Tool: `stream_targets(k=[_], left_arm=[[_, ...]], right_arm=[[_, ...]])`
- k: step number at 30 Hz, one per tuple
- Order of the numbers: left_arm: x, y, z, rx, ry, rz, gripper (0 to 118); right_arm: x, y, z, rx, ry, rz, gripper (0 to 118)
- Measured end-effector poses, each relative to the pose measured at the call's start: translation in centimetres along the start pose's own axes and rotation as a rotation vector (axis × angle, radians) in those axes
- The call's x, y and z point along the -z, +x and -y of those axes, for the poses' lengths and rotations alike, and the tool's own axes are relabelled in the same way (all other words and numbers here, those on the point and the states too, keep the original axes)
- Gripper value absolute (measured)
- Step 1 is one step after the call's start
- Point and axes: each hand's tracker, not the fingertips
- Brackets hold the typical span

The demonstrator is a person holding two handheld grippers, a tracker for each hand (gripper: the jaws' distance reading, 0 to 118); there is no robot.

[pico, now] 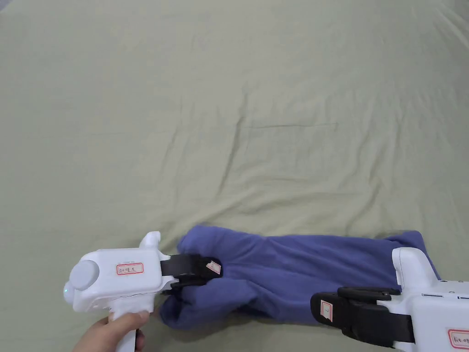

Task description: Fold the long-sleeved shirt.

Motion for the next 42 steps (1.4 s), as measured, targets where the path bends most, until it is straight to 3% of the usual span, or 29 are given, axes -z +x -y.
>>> stream_targets(k=[6,12,20,26,30,37,42], left_arm=[[-3.3,0.2,1.6,0.014,0.059,0.101,22],[-9.2,2.2,0.9,0.063,0.086,0.092,22],[-18.5,1.8,-1.5,0.076,0.187,-0.18,22],[-23.2,1.7,-2.3,0.084,0.221,-0.387,22],[-22.2,3.2,-1.9,0.096,0.208,-0.514,22],[-17.1,10.5,-0.5,0.248,0.168,-0.761,22],[-12.5,16.2,0.6,0.354,0.161,-0.704,22]], right_arm=[[-1.1,0.0,0.1,0.009,0.014,0.016,2],[-0.9,-0.7,0.1,0.009,0.021,-0.001,2],[1.0,-4.5,-0.2,-0.103,0.015,0.088,2],[2.1,-6.9,-0.5,-0.147,0.006,0.09,2],[2.6,-7.1,-0.7,-0.159,-0.001,0.105,2],[1.6,-5.6,-0.6,-0.095,-0.004,0.14,2],[0.4,-4.4,-0.1,-0.051,0.0,0.165,2]])
